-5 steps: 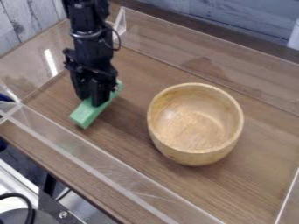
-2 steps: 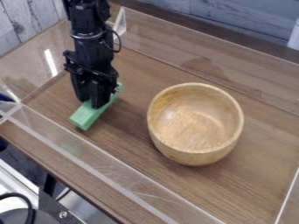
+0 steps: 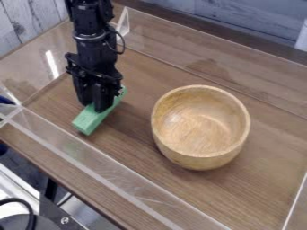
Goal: Remove the green block from inside the brown bowl and put it on the table
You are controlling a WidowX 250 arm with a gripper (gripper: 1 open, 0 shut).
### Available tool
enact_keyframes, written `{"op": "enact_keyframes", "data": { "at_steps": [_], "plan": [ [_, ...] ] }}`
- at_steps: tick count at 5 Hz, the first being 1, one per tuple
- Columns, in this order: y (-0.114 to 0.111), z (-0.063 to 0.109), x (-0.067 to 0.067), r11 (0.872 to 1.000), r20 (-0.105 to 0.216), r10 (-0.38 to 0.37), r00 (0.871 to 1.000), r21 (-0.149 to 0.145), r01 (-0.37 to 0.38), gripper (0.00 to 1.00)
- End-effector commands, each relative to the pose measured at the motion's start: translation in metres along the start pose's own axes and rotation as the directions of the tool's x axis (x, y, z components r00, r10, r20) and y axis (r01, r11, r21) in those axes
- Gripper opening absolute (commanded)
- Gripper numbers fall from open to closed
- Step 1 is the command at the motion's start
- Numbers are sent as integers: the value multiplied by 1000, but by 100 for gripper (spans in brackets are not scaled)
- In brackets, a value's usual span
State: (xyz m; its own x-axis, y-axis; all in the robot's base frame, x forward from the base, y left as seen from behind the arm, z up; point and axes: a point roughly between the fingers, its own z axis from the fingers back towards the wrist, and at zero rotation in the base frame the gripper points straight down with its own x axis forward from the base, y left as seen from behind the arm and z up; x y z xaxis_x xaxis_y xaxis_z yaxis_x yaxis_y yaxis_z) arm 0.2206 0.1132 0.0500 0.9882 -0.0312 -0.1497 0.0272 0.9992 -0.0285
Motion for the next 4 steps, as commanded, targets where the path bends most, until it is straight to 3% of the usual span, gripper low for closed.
{"op": "enact_keyframes", "data": {
  "at_steps": [1,4],
  "plan": [
    [2,16,9,1000,49,-3,999,25,2,0],
    [-2,18,11,1000,43,-2,999,20,1,0]
  ]
}}
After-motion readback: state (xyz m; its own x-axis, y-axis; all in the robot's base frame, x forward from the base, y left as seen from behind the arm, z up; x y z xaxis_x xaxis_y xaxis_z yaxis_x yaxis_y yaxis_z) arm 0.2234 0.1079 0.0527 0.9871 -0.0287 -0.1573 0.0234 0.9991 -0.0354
